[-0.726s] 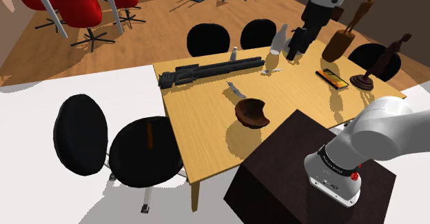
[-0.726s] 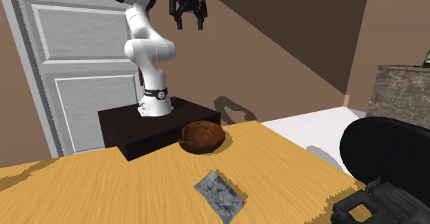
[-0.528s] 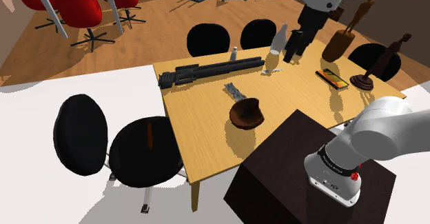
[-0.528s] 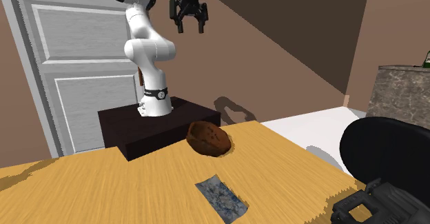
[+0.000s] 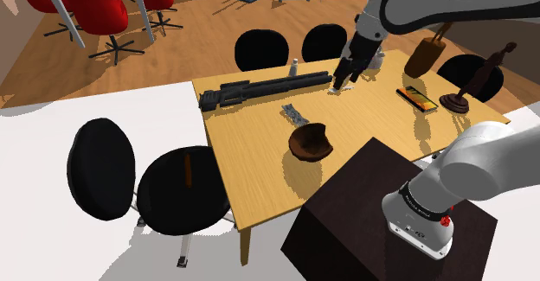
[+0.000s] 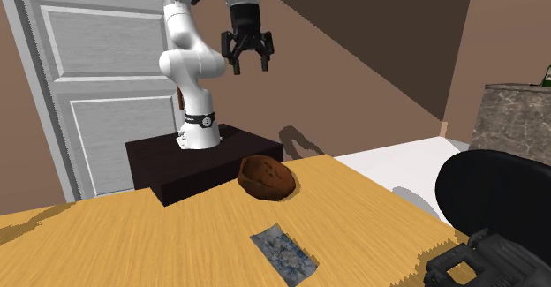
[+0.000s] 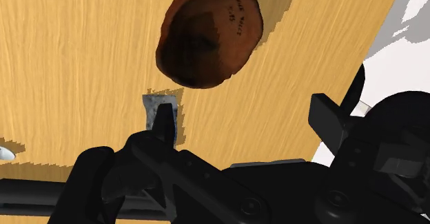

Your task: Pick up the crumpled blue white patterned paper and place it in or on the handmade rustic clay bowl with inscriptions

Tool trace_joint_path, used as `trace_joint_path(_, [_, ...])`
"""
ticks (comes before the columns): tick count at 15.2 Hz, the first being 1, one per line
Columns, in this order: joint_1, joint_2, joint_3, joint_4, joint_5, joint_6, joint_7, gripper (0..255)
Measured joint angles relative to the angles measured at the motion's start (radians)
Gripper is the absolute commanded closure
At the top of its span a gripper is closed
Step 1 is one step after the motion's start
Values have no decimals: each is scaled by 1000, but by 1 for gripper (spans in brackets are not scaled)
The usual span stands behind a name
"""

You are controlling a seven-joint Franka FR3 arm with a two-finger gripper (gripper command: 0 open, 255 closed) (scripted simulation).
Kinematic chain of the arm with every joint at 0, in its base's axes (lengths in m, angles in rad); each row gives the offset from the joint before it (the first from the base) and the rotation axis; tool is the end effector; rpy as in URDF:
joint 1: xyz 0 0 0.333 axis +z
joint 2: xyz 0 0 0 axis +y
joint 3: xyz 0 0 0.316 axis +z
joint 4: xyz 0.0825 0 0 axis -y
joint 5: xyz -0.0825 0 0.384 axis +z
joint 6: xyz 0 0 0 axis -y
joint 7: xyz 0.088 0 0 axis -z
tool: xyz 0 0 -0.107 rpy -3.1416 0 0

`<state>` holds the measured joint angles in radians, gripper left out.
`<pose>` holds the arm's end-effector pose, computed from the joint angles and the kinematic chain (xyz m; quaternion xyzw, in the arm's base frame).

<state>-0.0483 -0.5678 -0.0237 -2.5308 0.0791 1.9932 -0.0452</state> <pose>0.3766 -0.0226 0.4691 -0.9986 0.0273 -0.0173 0.0418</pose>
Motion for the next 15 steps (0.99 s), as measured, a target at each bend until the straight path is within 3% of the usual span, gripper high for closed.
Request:
trace_joint_path(8, [-13,262,-50,-15,40,313,-54,0])
trace_joint_path(15, [-7,527,-85,53,146,536,-137,0])
